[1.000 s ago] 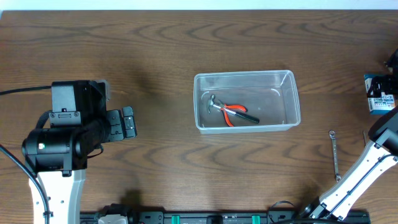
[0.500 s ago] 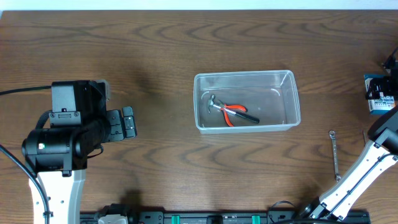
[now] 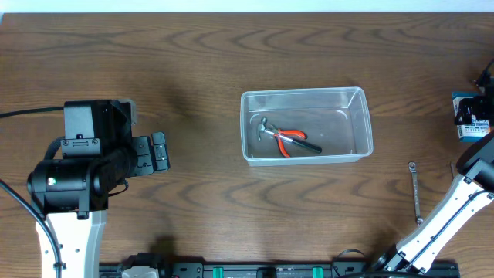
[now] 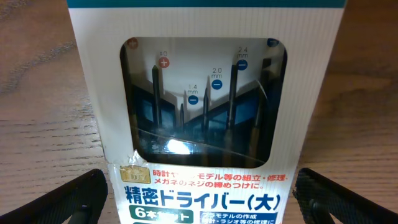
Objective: Pack container
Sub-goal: 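Lower the right gripper around the screwdriver box and close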
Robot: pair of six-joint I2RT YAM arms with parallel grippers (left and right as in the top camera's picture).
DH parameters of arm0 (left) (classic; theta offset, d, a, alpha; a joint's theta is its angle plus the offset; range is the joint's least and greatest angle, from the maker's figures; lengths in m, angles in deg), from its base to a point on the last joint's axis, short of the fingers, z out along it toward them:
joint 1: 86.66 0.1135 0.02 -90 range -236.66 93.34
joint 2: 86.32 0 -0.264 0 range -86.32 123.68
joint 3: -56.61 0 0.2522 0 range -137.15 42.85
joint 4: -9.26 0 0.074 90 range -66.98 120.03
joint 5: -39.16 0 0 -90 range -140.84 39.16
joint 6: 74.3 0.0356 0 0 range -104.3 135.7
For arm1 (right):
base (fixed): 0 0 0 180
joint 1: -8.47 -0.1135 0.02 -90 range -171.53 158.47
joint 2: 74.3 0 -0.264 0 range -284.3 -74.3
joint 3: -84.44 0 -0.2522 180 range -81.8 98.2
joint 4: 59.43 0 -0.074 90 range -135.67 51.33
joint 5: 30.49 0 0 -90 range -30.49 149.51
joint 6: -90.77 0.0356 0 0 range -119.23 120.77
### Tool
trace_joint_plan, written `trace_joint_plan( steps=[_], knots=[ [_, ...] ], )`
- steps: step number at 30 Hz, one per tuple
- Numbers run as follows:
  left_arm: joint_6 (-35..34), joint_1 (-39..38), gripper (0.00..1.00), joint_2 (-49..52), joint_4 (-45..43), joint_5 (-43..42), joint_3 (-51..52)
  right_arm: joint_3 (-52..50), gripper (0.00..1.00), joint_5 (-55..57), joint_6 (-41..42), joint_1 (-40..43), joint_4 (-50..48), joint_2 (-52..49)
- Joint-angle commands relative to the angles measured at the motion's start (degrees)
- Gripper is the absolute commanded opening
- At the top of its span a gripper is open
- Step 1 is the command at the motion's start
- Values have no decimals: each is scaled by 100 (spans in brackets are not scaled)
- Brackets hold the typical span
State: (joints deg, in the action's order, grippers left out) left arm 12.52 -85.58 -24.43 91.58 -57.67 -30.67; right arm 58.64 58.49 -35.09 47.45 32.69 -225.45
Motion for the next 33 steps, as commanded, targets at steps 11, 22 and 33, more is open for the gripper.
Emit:
trace_joint_plan(
  steps=[11,22,33],
  knots=[
    [-50,28,98,-15,-2,90,-76,-343,99,254,-83,-111,-68,-85],
    [-52,28,98,-15,-2,90,-76,-343,99,380,52,-118,-151,-85],
    [-50,28,98,-15,-2,90,-76,-343,86,380,221,-120,-262,-85]
  ],
)
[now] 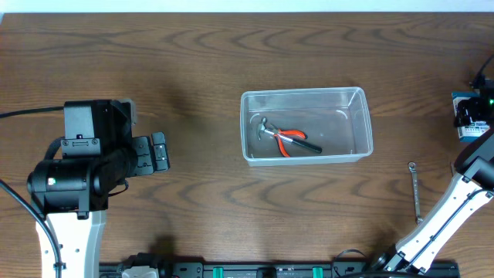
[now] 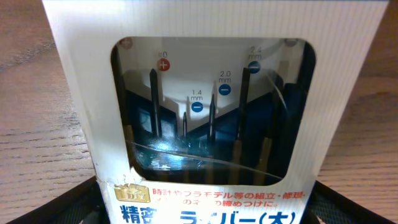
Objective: Pack container
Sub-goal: 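Lower the right gripper around the screwdriver box and close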
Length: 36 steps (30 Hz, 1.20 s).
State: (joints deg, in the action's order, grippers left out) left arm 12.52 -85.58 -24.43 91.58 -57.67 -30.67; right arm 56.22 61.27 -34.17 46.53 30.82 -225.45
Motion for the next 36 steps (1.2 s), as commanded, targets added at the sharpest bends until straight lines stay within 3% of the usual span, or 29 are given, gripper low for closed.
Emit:
trace_joint_plan(
  steps=[1,21,36],
  knots=[
    [-50,28,98,-15,-2,90,-76,-98,85,105,157,-28,-87,-85],
    [-50,28,98,-15,-2,90,-76,197,77,103,321,-105,37,57],
    [-50,28,98,-15,-2,90,-76,1069,75,9,299,-857,538,942]
  ],
)
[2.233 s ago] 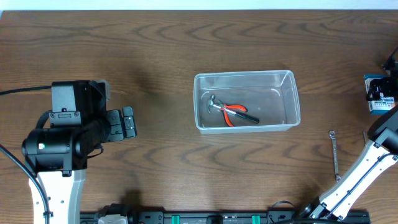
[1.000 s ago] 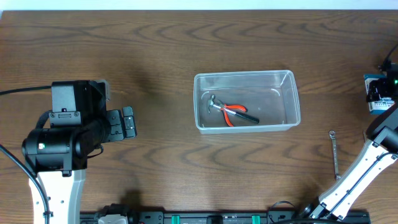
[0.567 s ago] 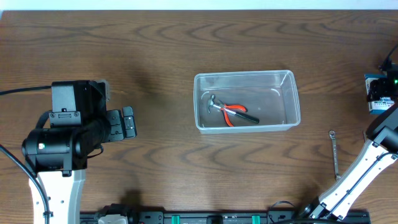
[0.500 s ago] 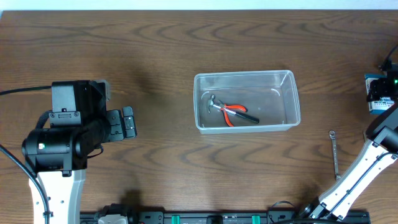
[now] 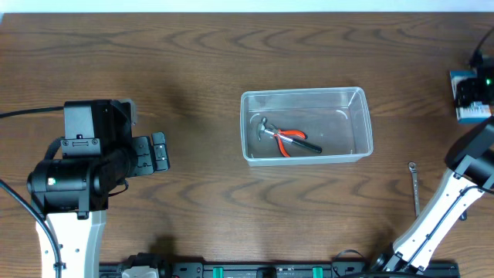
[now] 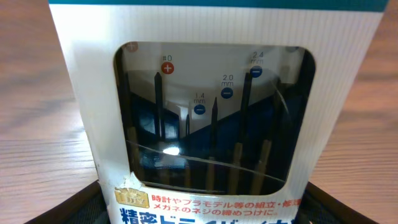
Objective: Pack container
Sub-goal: 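Lower the right gripper around the screwdriver box and close, then lift the box and carry it left over the container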
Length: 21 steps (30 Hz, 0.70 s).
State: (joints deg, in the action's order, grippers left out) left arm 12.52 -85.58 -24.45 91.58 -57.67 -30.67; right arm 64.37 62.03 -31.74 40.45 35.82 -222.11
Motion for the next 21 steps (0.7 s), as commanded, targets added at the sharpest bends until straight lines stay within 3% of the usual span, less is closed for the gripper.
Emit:
trace_joint_plan(
  steps=[1,13,21],
  knots=[
    [-50,28,98,-13,-2,90,-76,256,74,-109,24,-343,48,717],
    [-50,28,98,-13,-2,90,-76,256,78,-466,-428,-2105,509,2068],
    [-50,28,98,-13,-2,90,-76,256,78,-450,-704,-3456,1128,2267]
  ],
)
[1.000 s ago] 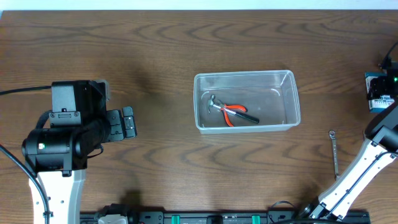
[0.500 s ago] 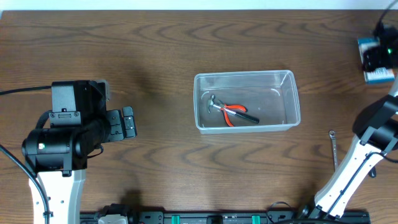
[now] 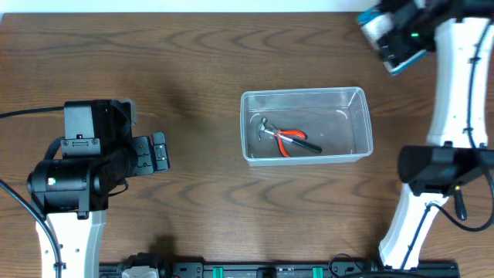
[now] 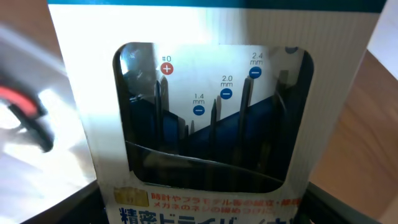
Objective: Pack container
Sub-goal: 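Lift the box and carry it left over the container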
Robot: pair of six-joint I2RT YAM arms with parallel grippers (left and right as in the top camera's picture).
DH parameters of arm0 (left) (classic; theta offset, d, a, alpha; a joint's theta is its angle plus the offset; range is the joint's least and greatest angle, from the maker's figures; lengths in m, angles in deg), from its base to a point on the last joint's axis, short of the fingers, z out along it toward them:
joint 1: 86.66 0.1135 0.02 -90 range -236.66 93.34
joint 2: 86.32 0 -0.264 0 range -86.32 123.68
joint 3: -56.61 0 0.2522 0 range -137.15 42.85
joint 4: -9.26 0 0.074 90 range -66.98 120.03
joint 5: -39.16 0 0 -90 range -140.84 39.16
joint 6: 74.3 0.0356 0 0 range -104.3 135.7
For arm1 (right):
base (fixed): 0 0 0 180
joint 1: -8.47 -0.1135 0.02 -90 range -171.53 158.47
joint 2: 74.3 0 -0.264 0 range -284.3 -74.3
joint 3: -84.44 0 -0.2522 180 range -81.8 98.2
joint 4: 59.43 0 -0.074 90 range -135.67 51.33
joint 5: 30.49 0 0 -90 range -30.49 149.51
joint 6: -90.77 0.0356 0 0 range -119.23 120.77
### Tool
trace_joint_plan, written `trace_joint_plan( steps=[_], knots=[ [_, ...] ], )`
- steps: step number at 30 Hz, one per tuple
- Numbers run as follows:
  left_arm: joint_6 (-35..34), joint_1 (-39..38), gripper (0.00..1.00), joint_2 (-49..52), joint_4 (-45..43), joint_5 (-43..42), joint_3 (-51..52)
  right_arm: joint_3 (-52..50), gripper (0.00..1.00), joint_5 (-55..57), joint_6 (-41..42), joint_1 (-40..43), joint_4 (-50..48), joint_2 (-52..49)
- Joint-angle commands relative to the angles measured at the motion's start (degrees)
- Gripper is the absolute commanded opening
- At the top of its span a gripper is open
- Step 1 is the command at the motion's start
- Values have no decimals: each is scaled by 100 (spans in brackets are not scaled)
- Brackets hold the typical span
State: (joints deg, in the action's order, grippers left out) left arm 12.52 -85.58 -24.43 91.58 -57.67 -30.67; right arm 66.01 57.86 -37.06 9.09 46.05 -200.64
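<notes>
A white and teal carded pack of precision screwdrivers (image 4: 205,118) fills the right wrist view. My right gripper (image 4: 202,211) is shut on its lower end, with dark fingers (image 4: 78,205) at both bottom corners. Overhead, the right gripper (image 3: 401,38) holds the pack (image 3: 377,25) in the air, just beyond the far right corner of the clear plastic container (image 3: 363,123). Red-handled pliers (image 3: 289,140) lie inside the container. A blurred red handle (image 4: 18,102) shows left of the pack. My left gripper (image 3: 159,150) hovers open and empty, left of the container.
The right arm's white link (image 3: 455,77) and dark elbow (image 3: 444,170) stand over the table's right side and hide what lies under them. The left arm's body (image 3: 77,170) takes up the near left. A rail (image 3: 255,270) runs along the front edge.
The right gripper with the screwdriver pack was at the table's far right edge. It now sits higher and further left, near the container's far right corner. The left arm has not moved.
The right gripper's fingers first stood apart on either side of the pack, which lay at the right edge of the table. They were then shut on it, and then held it slightly further back. Now the pack is held beside the container.
</notes>
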Motion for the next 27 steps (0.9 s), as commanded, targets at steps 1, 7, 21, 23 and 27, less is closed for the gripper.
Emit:
trace_joint_plan(
  steps=[1,7,21,23,27],
  knots=[
    [-50,28,98,-15,-2,90,-76,90,78,-35,-184,-466,151,120],
    [-50,28,98,-15,-2,90,-76,90,79,-33,-302,-1449,238,118],
    [-50,28,98,-15,-2,90,-76,-870,80,-144,-1049,-2660,363,107],
    [-50,28,98,-15,-2,90,-76,-1193,80,-166,-1071,-2664,221,107],
    [-50,28,98,-15,-2,90,-76,-1840,80,-188,-1095,-2664,-44,107]
  ],
)
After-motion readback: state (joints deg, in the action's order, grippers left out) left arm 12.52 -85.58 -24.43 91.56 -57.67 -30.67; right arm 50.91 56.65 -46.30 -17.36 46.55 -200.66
